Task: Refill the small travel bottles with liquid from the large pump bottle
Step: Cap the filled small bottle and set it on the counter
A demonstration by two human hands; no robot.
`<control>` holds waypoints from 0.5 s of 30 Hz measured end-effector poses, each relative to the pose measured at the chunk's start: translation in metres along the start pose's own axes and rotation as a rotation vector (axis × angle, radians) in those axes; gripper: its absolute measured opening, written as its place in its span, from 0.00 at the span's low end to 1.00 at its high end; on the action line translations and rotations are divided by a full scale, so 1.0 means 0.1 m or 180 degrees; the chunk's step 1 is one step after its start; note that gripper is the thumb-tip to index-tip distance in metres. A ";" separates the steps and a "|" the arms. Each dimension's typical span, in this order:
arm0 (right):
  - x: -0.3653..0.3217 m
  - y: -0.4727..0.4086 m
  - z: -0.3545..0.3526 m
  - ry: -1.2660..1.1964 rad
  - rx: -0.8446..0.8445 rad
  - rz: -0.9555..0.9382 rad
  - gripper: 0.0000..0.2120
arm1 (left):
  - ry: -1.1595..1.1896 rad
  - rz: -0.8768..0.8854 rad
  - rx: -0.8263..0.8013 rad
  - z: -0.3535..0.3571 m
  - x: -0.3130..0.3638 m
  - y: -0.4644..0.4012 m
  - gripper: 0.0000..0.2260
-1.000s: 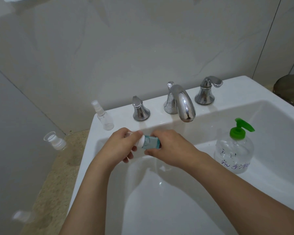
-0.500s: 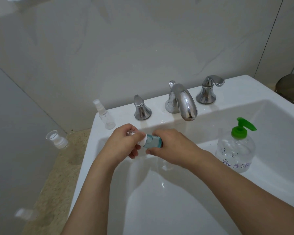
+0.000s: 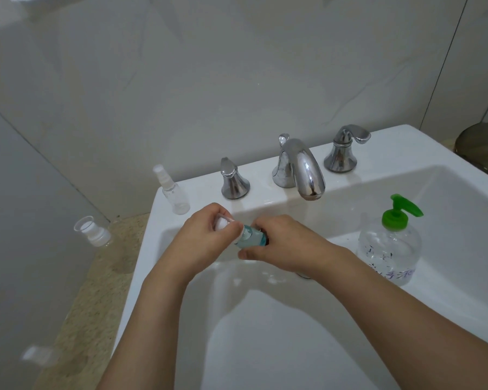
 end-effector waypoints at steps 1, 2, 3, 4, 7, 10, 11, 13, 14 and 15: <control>0.00 0.00 -0.01 0.0011 0.0070 0.0013 0.17 | 0.0040 -0.0008 0.0051 0.01 0.01 0.00 0.12; 0.00 0.00 -0.03 -0.0010 0.0139 0.0018 0.18 | 0.0127 -0.0002 0.0100 0.02 0.02 0.00 0.12; 0.00 0.00 -0.04 -0.0035 0.0195 0.0011 0.17 | 0.0250 0.0013 0.0147 0.02 0.03 0.00 0.12; 0.00 -0.01 -0.04 -0.0038 0.0237 -0.0005 0.17 | 0.0360 0.0044 0.0188 0.01 0.04 0.01 0.11; 0.00 -0.02 -0.03 -0.0066 0.0302 -0.0043 0.18 | 0.0345 0.0184 0.0281 -0.01 0.09 0.03 0.10; 0.01 -0.01 -0.03 -0.0123 0.0325 -0.0043 0.23 | 0.0209 0.0398 0.0664 -0.08 0.16 0.08 0.08; 0.01 -0.01 -0.05 -0.0077 0.0345 -0.0022 0.24 | 0.0246 0.0478 0.0869 -0.13 0.18 0.10 0.09; 0.03 0.00 -0.08 0.0043 0.0406 0.0070 0.22 | 0.0236 0.0622 0.1312 -0.23 0.23 0.14 0.09; 0.03 0.00 -0.08 0.0101 0.0440 0.0101 0.21 | 0.0135 0.0660 0.1547 -0.27 0.25 0.17 0.10; 0.03 0.01 -0.09 0.0153 0.0463 0.0110 0.20 | -0.0003 0.0688 0.1760 -0.30 0.26 0.19 0.11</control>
Point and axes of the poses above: each hand's wrist, its own y-axis away from the middle knuckle, its own z-axis out of the palm, x = y × z, the point moved 4 cm from there along -y, towards the middle knuckle, and after that the axes turned 7 degrees about -x, right-handed, at the moved point
